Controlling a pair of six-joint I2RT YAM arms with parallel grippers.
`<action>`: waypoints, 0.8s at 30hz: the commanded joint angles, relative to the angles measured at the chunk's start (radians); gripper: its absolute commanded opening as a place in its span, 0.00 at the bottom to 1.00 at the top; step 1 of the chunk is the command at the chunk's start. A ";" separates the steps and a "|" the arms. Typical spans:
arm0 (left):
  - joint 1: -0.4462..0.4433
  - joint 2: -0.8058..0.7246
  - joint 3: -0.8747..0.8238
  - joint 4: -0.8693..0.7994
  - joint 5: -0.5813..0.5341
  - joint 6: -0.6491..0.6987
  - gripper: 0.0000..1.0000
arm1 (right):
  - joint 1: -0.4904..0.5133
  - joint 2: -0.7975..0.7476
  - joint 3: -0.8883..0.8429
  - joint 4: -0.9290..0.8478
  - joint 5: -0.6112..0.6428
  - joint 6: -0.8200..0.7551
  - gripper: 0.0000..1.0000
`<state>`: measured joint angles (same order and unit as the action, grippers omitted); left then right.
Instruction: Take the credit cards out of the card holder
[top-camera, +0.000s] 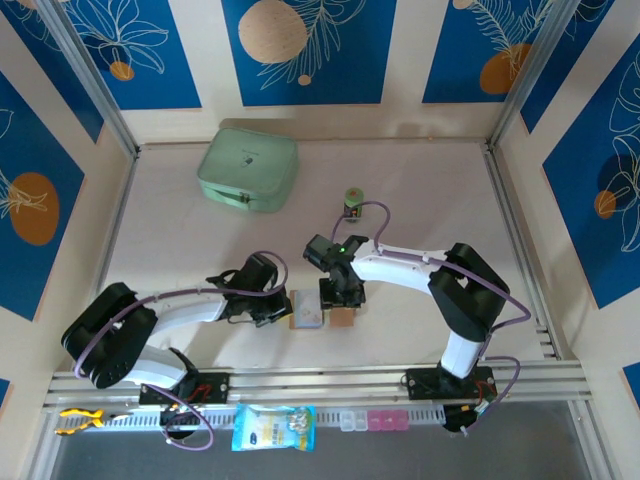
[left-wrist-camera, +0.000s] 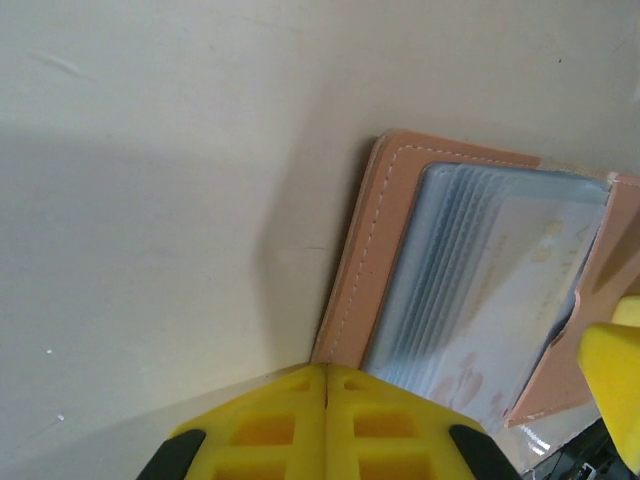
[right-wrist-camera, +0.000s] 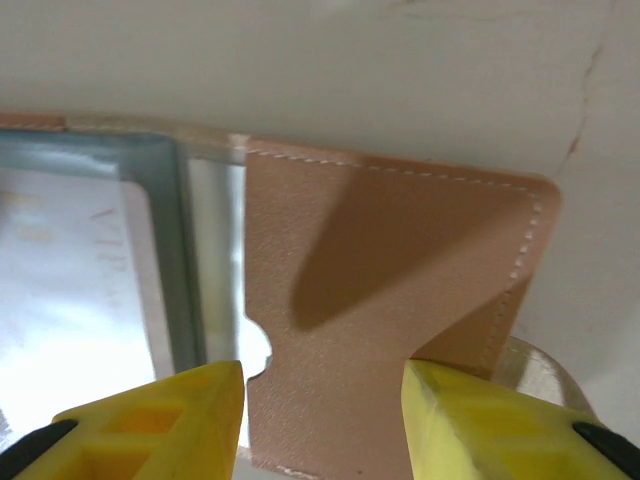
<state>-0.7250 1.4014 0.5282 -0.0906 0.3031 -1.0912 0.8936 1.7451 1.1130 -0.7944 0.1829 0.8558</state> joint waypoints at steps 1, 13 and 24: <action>-0.006 0.001 -0.024 -0.031 0.004 -0.004 0.00 | -0.014 0.015 -0.029 0.019 -0.003 -0.014 0.46; -0.005 0.011 -0.020 -0.026 0.004 -0.007 0.01 | -0.019 0.070 -0.091 0.082 0.000 -0.038 0.46; -0.004 -0.068 0.035 -0.132 -0.040 0.029 0.00 | 0.055 0.150 -0.030 -0.007 0.136 -0.026 0.47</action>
<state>-0.7250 1.3651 0.5308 -0.1509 0.2871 -1.0897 0.9325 1.8076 1.1206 -0.8032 0.2810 0.8314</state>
